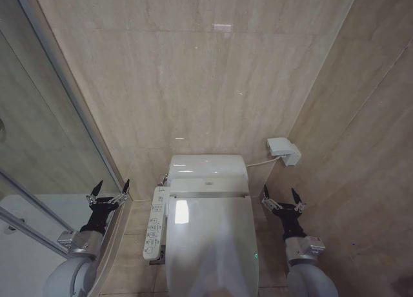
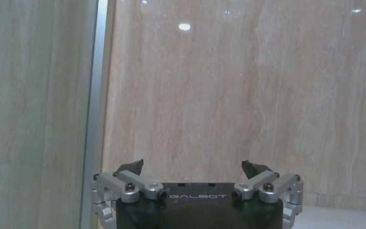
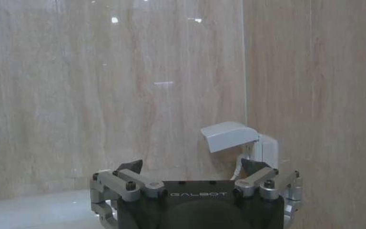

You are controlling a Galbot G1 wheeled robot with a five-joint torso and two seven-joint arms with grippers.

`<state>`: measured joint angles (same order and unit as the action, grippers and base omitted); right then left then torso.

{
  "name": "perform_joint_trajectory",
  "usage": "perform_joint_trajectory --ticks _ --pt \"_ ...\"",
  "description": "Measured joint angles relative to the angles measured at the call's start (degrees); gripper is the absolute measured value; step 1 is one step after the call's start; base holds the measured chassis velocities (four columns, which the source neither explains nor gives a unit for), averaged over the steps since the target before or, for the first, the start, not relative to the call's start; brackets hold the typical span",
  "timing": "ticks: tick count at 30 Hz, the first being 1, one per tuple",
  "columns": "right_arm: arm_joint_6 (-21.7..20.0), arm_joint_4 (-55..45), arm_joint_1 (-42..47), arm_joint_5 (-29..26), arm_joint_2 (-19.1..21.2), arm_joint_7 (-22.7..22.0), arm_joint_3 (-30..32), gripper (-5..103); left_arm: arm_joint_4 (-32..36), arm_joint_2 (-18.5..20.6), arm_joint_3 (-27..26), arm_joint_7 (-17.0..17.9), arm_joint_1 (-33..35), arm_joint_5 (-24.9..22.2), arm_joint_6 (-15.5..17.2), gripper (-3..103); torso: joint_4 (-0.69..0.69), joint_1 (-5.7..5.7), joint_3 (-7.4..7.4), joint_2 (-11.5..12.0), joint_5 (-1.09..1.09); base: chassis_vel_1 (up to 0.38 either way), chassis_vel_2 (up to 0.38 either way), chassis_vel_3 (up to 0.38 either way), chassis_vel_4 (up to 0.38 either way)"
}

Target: Open the toilet lid, clean the toilet bowl with a toilet brush, close the toilet lid, and flush.

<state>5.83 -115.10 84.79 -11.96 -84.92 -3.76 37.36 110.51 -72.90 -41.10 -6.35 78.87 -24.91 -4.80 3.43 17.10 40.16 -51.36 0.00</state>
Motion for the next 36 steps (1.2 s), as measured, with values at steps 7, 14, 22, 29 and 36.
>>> perform_joint_trajectory --ticks 7,14,22,29,36 --pt "0.0 0.0 0.0 0.0 0.0 0.0 0.0 100 0.0 0.0 0.0 0.0 0.0 0.1 0.0 100 0.0 0.0 0.0 0.0 0.0 0.0 0.0 0.0 0.0" --pt "0.0 0.0 0.0 0.0 0.0 0.0 0.0 100 0.0 0.0 0.0 -0.1 0.0 0.1 0.0 100 0.0 0.0 0.0 0.0 0.0 0.0 0.0 0.0 0.0" --pt "0.0 0.0 0.0 0.0 0.0 0.0 0.0 100 0.0 0.0 0.0 -0.1 0.0 0.1 0.0 100 0.0 0.0 0.0 0.0 0.0 0.0 0.0 0.0 0.0" --pt "0.0 0.0 0.0 0.0 0.0 0.0 0.0 100 -0.1 0.0 0.0 -0.1 0.0 0.1 -0.1 100 0.0 0.01 0.0 0.0 0.0 0.0 0.0 0.0 0.0" --pt "0.0 0.0 0.0 0.0 0.0 0.0 0.0 100 -0.1 0.0 0.0 -0.1 0.0 0.1 -0.1 100 0.0 0.0 0.0 0.0 -0.01 0.101 -0.092 -0.101 0.106"
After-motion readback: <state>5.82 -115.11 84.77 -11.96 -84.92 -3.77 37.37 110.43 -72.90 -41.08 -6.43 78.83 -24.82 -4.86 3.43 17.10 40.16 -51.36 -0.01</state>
